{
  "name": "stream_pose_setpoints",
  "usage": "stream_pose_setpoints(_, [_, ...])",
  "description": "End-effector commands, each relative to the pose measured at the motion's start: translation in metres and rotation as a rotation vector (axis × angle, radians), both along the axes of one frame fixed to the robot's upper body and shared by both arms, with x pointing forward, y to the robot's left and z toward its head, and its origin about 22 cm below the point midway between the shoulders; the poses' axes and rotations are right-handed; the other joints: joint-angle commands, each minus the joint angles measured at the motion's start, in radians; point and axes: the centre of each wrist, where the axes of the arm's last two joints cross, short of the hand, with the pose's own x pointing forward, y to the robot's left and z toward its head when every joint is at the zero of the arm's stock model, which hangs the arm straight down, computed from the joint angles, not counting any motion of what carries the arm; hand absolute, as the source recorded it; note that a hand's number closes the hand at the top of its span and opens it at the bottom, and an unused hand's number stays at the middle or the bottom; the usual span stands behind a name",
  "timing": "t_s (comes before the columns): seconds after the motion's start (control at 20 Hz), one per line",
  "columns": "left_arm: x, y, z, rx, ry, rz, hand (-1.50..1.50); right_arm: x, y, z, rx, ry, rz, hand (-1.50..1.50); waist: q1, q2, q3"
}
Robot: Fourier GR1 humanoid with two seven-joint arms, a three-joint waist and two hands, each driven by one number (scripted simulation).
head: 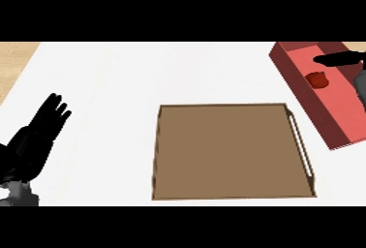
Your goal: Pick the bell pepper from the tray and place it in the cardboard box
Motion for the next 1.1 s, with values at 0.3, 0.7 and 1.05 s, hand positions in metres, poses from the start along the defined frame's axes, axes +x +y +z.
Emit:
stream_pose_setpoints(0.3, [-0.012,0.007,0.0,0.006,0.006,0.04,0.0,-0.037,-0.055,0.003,0.206,-0.285,-0.106,-1.5,-0.018,-0.01,-0.002])
stream_pose_setpoints(0.7, [-0.009,0.016,0.016,0.015,-0.005,0.044,0.0,-0.098,-0.113,0.017,0.247,-0.313,-0.071,-1.5,-0.023,-0.01,-0.002])
stream_pose_setpoints(1.05, [-0.004,0.011,0.009,-0.006,0.001,0.018,0.0,-0.136,-0.135,0.012,0.241,-0.297,-0.026,-1.5,-0.018,-0.008,-0.002])
